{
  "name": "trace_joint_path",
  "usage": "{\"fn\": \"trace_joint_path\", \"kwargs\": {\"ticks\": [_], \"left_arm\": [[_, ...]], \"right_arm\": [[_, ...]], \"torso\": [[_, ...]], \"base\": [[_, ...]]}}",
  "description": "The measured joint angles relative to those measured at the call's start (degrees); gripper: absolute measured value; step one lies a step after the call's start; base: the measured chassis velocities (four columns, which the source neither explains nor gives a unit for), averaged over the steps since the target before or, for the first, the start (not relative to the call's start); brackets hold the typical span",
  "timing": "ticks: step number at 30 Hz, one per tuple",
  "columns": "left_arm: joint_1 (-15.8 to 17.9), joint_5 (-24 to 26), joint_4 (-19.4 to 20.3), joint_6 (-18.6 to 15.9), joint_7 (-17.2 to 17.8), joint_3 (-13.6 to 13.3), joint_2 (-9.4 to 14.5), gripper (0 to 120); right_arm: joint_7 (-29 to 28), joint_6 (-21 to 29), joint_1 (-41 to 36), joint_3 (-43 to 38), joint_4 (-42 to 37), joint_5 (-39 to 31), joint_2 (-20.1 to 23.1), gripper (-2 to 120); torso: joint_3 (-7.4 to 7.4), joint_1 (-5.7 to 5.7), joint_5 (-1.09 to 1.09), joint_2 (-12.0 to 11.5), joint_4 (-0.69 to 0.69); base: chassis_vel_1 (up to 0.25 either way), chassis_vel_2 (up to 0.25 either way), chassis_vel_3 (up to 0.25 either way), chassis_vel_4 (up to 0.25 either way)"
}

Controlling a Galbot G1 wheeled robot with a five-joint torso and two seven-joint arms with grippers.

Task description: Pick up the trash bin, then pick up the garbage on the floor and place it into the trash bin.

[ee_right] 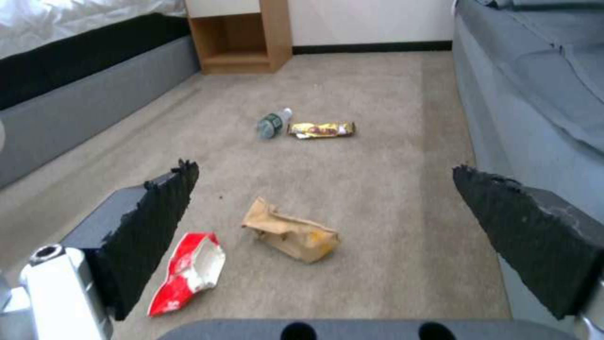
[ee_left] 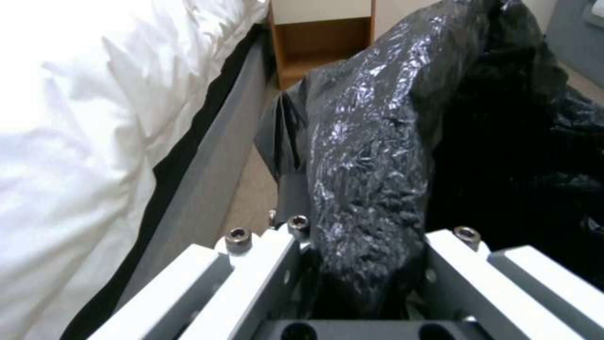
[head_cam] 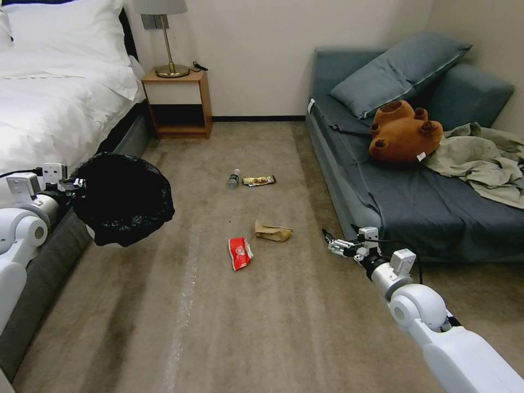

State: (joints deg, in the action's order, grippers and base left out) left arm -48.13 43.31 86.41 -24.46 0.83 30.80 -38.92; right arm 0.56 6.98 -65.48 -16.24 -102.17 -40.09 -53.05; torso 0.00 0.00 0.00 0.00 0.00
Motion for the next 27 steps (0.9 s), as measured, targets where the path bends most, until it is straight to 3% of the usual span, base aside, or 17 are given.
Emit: {"fn": "trace_joint_path", "kwargs": {"ticks": [27], "left_arm": [[-0.3, -1.0, -1.1, 1.4, -1.5, 0.2, -0.4, 5]], "right_arm": [[0.3, 0.0, 0.0, 1.3, 1.0, 1.0, -1.0, 100]], "torso": [[0.0, 0.0, -0.01, 0.0, -0.01]], "base": [[-0.111, 0.113, 0.114, -0.115]]}}
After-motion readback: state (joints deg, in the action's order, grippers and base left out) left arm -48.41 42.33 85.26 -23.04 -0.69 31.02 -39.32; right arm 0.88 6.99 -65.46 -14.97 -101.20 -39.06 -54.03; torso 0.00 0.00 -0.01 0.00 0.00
